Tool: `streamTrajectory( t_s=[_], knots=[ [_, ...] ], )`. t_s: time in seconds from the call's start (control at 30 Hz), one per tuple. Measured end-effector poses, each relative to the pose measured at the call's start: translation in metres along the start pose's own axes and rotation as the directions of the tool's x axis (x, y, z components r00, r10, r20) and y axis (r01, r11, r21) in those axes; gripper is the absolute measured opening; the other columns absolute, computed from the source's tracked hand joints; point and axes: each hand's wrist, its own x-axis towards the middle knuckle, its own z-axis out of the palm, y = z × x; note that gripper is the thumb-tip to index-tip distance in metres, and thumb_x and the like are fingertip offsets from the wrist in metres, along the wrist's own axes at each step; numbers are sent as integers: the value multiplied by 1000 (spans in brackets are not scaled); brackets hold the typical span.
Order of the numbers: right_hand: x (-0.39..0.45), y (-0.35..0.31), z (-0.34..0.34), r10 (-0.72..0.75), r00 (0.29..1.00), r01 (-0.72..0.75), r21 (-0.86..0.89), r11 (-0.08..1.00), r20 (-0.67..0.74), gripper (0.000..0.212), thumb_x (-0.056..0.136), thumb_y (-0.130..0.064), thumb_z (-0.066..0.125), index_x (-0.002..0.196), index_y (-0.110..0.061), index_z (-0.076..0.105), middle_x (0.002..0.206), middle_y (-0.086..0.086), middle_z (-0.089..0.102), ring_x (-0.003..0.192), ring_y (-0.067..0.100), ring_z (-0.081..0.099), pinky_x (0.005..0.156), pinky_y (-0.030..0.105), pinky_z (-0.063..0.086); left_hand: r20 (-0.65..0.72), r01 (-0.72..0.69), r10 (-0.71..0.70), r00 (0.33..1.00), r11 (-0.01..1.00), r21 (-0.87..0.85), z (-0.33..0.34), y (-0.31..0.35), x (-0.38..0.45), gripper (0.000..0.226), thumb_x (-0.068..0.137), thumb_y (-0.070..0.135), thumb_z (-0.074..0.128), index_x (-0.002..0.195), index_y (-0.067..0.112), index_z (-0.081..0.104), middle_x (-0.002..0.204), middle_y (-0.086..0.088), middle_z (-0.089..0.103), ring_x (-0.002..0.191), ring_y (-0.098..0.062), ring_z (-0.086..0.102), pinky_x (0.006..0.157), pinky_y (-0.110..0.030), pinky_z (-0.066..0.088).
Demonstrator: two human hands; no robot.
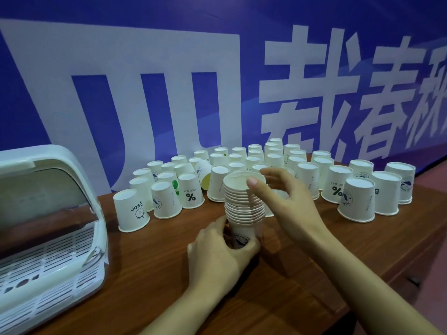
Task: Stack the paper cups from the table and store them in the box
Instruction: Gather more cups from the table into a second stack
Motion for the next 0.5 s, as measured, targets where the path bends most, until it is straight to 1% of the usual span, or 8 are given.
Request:
streamTrajectory(
  t_s=[0.07, 0.17, 0.2, 0.27, 0.3, 0.37, 0.43, 0.5],
  knots=[
    [0, 7, 3, -23, 999, 23, 12, 1000, 41, 59, 73, -76, 62, 112, -32, 72, 109, -15, 74, 110, -1, 64, 101, 31, 49, 8, 13, -13, 1000, 1000, -3, -1, -1, 1, 50, 66, 76, 64, 99, 39, 63, 89, 19, 70, 92, -8, 67, 88, -44, 54],
    [7, 13, 4, -28, 998, 34, 92, 995, -63, 44, 88, -61, 54, 105, -27, 76, 103, -14, 76, 105, -1, 66, 98, 31, 50, 36, 29, -29, 999, 1000, 0, -2, -1, 2, 55, 64, 79, 65, 101, 38, 63, 91, 19, 70, 95, -9, 67, 91, -43, 53],
    [11, 17, 3, -24, 992, 32, 63, 998, -124, 42, 90, -57, 51, 107, -28, 75, 105, -14, 75, 106, 0, 65, 98, 34, 50, 40, 32, -32, 999, 999, 6, -2, -1, 2, 57, 63, 80, 64, 101, 38, 63, 93, 19, 70, 97, -9, 66, 91, -43, 53],
    [22, 32, 1, -55, 975, 23, -148, 989, -213, 39, 90, -51, 55, 119, -29, 68, 118, -12, 68, 117, 10, 58, 105, 43, 47, 33, 43, -43, 999, 999, 7, -3, -1, 2, 58, 62, 80, 64, 101, 38, 64, 94, 18, 70, 98, -9, 66, 91, -43, 53],
    [26, 41, 0, -58, 976, -1, -270, 963, -208, 44, 89, -49, 61, 128, -29, 62, 127, -7, 63, 124, 16, 53, 109, 45, 42, 24, 53, -53, 998, 999, 0, -3, -2, 2, 56, 62, 79, 66, 101, 39, 64, 93, 18, 69, 97, -9, 65, 91, -43, 53],
    [31, 55, 2, 18, 989, -78, -416, 906, -145, 73, 84, -47, 72, 148, -26, 42, 144, 1, 51, 137, 25, 41, 114, 48, 34, 3, 70, -70, 998, 997, -20, -4, -2, 2, 53, 62, 76, 68, 99, 38, 64, 91, 19, 69, 96, -8, 65, 91, -42, 54],
    [35, 62, 7, 92, 992, -120, -431, 894, -86, 97, 80, -52, 77, 157, -25, 25, 152, 4, 45, 142, 29, 37, 115, 53, 33, -3, 80, -81, 997, 996, -41, -4, -2, 2, 52, 61, 75, 68, 98, 38, 64, 89, 21, 68, 95, -7, 65, 91, -41, 54],
    [40, 67, 12, 86, 993, -110, -432, 895, -75, 106, 78, -56, 77, 161, -28, 17, 150, 4, 47, 139, 30, 39, 114, 53, 35, -2, 87, -87, 996, 994, -59, -3, -2, 2, 53, 60, 76, 67, 97, 39, 64, 88, 21, 68, 94, -7, 65, 91, -42, 54]
  ],
)
